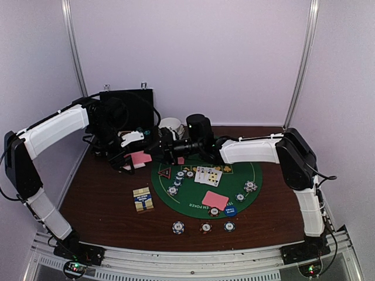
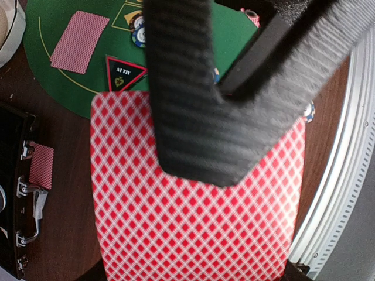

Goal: Distribute texas hold em gaming equipment

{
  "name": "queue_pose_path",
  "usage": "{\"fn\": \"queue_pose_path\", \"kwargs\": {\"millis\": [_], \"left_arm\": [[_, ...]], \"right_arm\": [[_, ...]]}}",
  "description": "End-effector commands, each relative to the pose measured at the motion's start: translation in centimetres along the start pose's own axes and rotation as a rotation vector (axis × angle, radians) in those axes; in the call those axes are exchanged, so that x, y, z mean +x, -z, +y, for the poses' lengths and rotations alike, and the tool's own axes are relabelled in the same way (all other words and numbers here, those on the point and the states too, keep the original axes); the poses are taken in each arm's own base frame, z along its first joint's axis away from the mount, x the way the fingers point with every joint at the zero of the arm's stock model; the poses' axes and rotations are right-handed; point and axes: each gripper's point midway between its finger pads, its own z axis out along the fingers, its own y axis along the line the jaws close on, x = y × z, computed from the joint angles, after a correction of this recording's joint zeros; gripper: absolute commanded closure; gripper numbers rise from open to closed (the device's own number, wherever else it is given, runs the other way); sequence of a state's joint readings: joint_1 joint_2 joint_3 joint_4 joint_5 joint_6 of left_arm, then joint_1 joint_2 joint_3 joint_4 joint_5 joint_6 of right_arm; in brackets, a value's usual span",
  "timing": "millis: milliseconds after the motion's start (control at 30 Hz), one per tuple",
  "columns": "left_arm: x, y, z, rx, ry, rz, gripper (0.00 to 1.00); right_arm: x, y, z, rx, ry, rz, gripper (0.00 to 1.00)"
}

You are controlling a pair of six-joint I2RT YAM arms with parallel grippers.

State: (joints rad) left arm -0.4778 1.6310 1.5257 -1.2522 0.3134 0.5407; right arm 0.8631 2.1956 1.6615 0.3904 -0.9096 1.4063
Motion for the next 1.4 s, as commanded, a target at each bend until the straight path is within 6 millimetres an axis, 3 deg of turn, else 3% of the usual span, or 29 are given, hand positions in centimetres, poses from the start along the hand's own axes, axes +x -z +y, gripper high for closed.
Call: {"fn": "queue_pose_path", "kwargs": {"millis": [0,100,200,267,433,533,667,833,967,1133,1367], "left_arm": [[-1.0,0.7,0.3,-0.032,-0.031,-0.043,1.00],[-1.0,0.7,0.4,-0.032,-0.031,-0.043,1.00],[-0.9,0.7,0.4,-0.034,-0.031,-0.042,1.00],[-0.9,0.7,0.4,-0.038,-0.031,-0.040,1.00],[-0.6,0.5,0.4,-0.037,-0.030,-0.032,1.00],[-0.6,0.5,0.4,-0.040,-0.031,-0.032,1.00],[-0.5,0.5,0.4,-0.041,-0.031,-0.031,1.00],[-0.5,0.6,0.3,-0.042,-0.032,-0.031,1.00],[-0.5,0.6,0.3,-0.039,-0.030,-0.034,1.00],[-0.6,0.7,0.3,-0.039,-0.029,-0.037,1.00],[-0.7,0.9,0.2,-0.042,-0.029,-0.045,1.00]], "right_arm": [[1.2,0.0,2.3,-0.042,0.045,0.034,0.75],[1.0,0.1,2.4,-0.047,0.040,0.033,0.84],[0.5,0.6,2.7,-0.051,0.035,0.024,0.99],[-0.3,1.7,3.1,-0.059,0.038,0.002,1.00],[-2.6,6.4,4.1,-0.043,0.072,-0.077,1.00],[-3.4,9.8,3.4,-0.009,0.071,-0.126,1.00],[-4.5,15.2,0.5,0.061,0.042,-0.212,1.00],[-5.1,22.7,-5.5,0.236,0.001,-0.336,1.00],[-4.8,27.1,-10.2,0.422,-0.016,-0.389,1.00],[-5.5,29.8,-13.8,0.543,-0.010,-0.416,1.00],[-6.7,30.5,-17.8,0.647,-0.030,-0.409,1.00]]}}
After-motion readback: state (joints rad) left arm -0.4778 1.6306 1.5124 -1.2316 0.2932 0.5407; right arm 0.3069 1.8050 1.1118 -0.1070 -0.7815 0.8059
